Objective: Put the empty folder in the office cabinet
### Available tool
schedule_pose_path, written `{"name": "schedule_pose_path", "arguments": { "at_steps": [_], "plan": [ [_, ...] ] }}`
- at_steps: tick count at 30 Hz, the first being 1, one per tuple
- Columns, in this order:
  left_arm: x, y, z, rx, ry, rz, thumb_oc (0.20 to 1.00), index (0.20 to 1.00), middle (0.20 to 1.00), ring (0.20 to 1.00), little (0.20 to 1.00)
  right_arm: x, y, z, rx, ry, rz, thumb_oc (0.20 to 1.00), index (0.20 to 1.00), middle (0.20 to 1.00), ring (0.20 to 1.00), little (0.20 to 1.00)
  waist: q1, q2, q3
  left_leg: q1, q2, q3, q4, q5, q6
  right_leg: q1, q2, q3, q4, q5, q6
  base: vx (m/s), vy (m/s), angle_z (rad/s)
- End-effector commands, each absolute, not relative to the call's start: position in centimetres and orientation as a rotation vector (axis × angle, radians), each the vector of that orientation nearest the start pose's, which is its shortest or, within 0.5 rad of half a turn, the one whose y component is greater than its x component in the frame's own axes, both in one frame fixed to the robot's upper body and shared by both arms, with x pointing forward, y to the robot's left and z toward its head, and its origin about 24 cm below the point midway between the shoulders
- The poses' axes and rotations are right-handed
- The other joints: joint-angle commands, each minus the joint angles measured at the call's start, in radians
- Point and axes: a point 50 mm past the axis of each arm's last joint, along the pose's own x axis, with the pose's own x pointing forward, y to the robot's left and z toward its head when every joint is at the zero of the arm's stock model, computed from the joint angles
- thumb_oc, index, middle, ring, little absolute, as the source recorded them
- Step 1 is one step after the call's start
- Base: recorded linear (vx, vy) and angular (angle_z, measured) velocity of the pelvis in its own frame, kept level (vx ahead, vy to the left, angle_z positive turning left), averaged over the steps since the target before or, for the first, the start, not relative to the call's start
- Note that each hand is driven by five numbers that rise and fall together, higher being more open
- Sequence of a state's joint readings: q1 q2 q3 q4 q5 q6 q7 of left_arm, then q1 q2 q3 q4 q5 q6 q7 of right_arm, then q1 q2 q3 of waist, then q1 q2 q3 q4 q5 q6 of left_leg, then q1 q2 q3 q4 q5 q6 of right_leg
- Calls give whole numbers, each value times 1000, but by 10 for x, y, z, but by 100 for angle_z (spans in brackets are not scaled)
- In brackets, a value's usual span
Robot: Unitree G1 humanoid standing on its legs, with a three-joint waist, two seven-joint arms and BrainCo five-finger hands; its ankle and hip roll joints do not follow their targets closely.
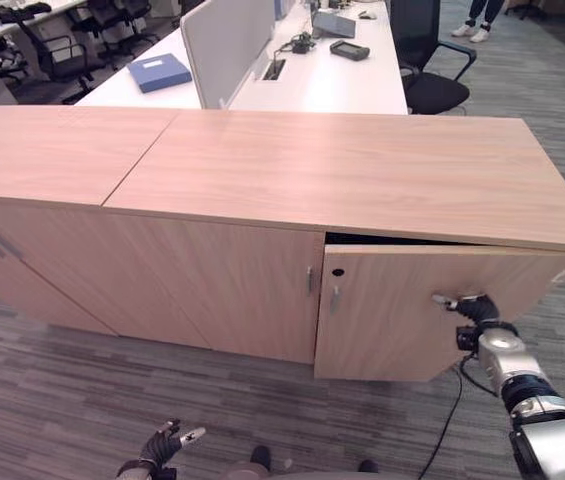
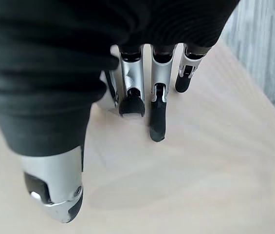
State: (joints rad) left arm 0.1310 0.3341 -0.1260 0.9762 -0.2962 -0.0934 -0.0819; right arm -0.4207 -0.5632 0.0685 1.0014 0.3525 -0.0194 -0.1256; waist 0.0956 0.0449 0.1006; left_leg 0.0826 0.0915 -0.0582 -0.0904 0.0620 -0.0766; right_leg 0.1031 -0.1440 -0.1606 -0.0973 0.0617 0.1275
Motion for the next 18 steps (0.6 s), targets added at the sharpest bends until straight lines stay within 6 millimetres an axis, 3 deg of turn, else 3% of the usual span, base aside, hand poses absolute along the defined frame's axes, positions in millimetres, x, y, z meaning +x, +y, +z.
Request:
{"name": "schedule_pose_path", "arguments": {
  "at_steps": [1, 7, 18],
  "plan": [
    [118, 263, -132, 155, 948, 71, 1000, 1000, 1000, 1000, 1000, 320, -320, 33, -144, 346, -446, 1000, 1000, 1000, 1000, 1000, 41, -57, -22, 32, -58, -21, 12, -134, 3, -6, -105, -86, 62, -25, 76, 23, -87, 14],
    [116, 258, -135, 148, 956, 57, 1000, 1000, 1000, 1000, 1000, 322, -334, 42, -175, 376, -481, 1000, 1000, 1000, 1000, 1000, 43, -51, -26, 35, -43, -29, 9, -127, -9, 17, -91, -104, 43, -32, 65, 5, -49, 5],
    [116, 245, -138, 132, 959, 33, 1000, 1000, 1000, 1000, 1000, 330, -337, 54, -144, 357, -518, 1000, 1000, 1000, 1000, 1000, 49, -47, -33, 33, -32, -47, 7, -117, -19, 40, -79, -131, 32, -41, 55, -4, -14, 3]
  ]
}}
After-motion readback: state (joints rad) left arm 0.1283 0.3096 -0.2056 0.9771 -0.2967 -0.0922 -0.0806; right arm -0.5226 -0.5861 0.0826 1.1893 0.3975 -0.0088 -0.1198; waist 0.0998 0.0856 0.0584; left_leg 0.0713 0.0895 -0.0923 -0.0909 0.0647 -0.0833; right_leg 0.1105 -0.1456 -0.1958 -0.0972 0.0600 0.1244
